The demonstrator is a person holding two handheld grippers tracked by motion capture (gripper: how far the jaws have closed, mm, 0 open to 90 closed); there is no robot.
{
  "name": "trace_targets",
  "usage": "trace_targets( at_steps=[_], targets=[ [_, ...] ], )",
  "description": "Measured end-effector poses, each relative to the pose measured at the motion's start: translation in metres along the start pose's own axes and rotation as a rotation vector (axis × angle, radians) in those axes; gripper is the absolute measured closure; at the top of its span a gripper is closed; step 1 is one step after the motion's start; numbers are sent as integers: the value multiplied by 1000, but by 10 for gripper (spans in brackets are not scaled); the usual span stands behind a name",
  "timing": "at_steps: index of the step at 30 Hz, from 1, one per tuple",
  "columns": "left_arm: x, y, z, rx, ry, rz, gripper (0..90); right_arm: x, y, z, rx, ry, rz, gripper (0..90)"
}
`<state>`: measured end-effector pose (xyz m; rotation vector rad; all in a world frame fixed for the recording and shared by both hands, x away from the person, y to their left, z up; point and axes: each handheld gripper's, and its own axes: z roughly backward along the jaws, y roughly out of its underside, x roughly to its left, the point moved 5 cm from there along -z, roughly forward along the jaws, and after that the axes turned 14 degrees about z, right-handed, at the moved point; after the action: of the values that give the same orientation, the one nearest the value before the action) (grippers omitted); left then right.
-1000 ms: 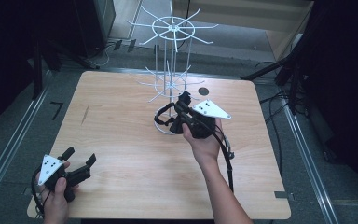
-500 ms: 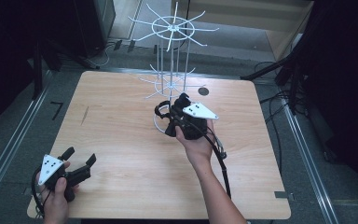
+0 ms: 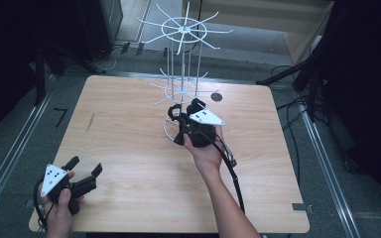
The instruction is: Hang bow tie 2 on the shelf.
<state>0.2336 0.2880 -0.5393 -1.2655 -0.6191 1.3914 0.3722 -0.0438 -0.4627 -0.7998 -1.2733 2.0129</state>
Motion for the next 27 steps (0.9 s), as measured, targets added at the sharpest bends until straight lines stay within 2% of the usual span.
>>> trace_targets(
  at_steps=[8,13,23,27],
  targets=[
    [0,0,0,-1,1,1,145,-2,6,5,-23,-24,-28,714],
    [0,0,0,-1,0,1,145,-2,12,13,-40,-31,-29,667],
    [0,0,0,-2,-1,2,145,6,22,33,-69,-92,29,491],
    [0,0,0,-3,-2,1,144,4,29,43,-72,-86,38,389]
  ],
)
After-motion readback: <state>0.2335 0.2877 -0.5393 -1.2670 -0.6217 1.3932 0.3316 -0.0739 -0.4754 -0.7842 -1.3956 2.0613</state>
